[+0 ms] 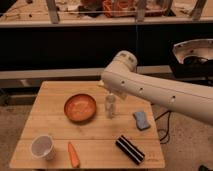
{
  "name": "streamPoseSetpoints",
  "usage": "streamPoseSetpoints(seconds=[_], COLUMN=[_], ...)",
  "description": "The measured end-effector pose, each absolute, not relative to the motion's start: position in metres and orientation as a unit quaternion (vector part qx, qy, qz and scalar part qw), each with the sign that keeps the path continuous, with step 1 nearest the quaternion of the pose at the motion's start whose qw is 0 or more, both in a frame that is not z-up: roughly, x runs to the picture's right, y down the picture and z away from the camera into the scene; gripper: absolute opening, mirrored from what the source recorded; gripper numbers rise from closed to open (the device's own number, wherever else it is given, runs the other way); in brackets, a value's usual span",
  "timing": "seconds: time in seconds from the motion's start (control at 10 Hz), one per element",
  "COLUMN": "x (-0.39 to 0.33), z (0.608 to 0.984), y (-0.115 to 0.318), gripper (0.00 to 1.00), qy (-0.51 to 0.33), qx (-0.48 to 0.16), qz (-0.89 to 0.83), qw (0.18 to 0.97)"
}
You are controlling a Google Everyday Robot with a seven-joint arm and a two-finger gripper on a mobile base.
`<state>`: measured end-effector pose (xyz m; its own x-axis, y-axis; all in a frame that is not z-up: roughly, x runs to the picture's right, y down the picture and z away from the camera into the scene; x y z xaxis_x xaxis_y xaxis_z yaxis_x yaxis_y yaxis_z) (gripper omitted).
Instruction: Drag the ceramic bowl in a circle
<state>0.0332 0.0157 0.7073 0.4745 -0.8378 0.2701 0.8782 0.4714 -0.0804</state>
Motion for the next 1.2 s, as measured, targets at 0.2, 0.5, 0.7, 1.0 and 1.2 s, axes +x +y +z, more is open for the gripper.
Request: streamPoseSetpoints(seconds=[0.2,0.5,0.7,1.0,1.2], x=[0.023,0.013,0.01,-0.002,-0.007], z=[0.712,0.721,0.726,0.739,0.75], y=[0.012,0.009,0.008,0.007,0.007], gripper=[0.8,0.8,0.8,0.8,0.8], qy=[-0.107,-0.123,-0.131,-0.147,-0.158], qx=[-0.094,-0.08,-0.073,-0.064,-0.059], qz=[-0.52,-0.535,-0.54,-0.554,-0.561], qw=[0.842,0.832,0.828,0.817,0.811])
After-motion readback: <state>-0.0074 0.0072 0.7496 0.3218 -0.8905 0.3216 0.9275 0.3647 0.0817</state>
